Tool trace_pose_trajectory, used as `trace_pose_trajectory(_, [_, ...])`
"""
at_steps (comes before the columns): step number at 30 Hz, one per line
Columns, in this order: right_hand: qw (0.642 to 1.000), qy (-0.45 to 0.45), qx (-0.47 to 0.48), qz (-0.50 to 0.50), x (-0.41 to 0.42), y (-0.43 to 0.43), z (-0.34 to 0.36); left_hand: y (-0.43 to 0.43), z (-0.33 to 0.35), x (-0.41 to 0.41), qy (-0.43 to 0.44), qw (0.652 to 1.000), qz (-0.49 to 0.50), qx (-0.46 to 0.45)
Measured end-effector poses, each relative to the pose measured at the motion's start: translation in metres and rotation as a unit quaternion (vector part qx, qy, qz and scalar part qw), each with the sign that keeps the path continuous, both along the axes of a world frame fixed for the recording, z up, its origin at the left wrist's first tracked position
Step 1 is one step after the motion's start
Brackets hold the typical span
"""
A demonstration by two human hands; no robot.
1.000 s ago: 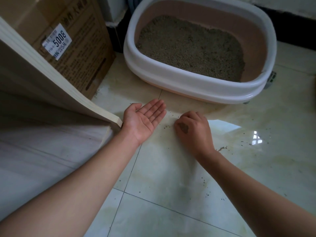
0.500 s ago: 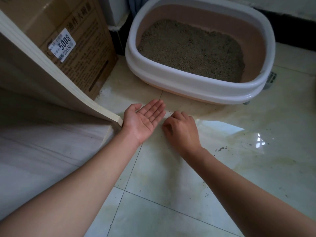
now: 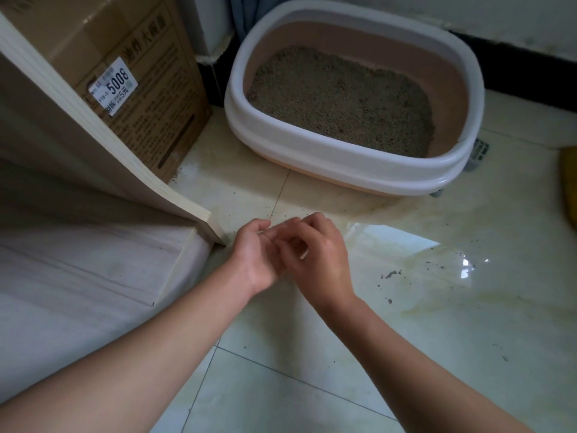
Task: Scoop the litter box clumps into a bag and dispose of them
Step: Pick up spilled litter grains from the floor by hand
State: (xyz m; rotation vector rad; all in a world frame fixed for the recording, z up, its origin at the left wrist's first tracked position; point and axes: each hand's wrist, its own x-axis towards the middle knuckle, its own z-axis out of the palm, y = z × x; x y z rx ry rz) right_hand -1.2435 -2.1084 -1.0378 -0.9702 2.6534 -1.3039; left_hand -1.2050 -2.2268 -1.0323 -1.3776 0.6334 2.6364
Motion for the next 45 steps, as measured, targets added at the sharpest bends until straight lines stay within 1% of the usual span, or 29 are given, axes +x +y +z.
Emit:
trace_pose_trajectory(2, [0.999,-0.024,-0.007,-0.028,-0.003,0.011,-0.001,-0.007,0.0,0.001,0.011,1.0,0.018,-0.003])
trace_pose_trajectory(7, [0.997,-0.043,0.022,-0.066,-0.015,0.041,-0.007,-0.008,0.001,0.006,0.013,0.999,0.025,0.015])
trace_pose_trajectory(12, [0.988,-0.112,0.036,-0.102,-0.02,0.058,-0.008,-0.017,0.004,0.003,0.008,0.998,0.063,-0.011])
trace_pose_trajectory(16, [0.986,-0.131,0.016,-0.098,-0.017,0.055,-0.008,-0.022,0.006,0.002,0.007,0.997,0.071,-0.03])
trace_pose_trajectory(18, [0.989,-0.12,0.001,-0.082,-0.013,0.046,-0.005,-0.016,0.006,0.003,-0.006,0.998,0.05,-0.034])
trace_pose_trajectory(20, [0.993,-0.101,-0.008,-0.053,-0.007,0.033,0.0,-0.002,0.003,0.005,-0.028,0.999,0.001,-0.039])
trace_pose_trajectory(22, [0.996,-0.082,0.006,-0.016,0.001,0.02,0.004,0.014,0.003,0.007,-0.048,0.997,-0.054,-0.029])
trace_pose_trajectory(25, [0.999,-0.007,0.049,-0.01,0.006,0.009,0.001,0.03,0.005,0.009,-0.04,0.993,-0.108,-0.02])
trace_pose_trajectory(28, [0.996,0.053,0.073,-0.018,0.003,0.011,-0.003,0.027,0.007,0.008,-0.022,0.992,-0.125,-0.007])
trace_pose_trajectory(31, [0.994,0.072,0.075,0.019,0.001,0.016,-0.006,0.021,0.009,0.009,-0.017,0.994,-0.109,-0.003])
trace_pose_trajectory(34, [0.994,0.081,0.07,0.01,-0.002,0.025,-0.01,0.017,0.005,0.01,-0.002,0.996,-0.087,0.005])
trace_pose_trajectory(39, [0.998,0.046,0.044,-0.015,-0.007,0.035,-0.009,0.011,0.007,0.01,0.013,0.999,-0.041,0.01])
trace_pose_trajectory(41, [0.998,0.039,0.04,-0.022,-0.009,0.033,-0.006,0.007,0.007,0.01,0.001,1.0,0.005,-0.006])
trace_pose_trajectory(43, [0.998,0.012,0.045,-0.034,-0.017,0.024,-0.003,0.002,0.004,0.01,-0.015,0.998,0.055,-0.023])
trace_pose_trajectory(45, [0.997,-0.011,0.075,-0.034,-0.031,0.007,-0.001,0.0,0.004,0.011,-0.029,0.995,0.084,-0.049])
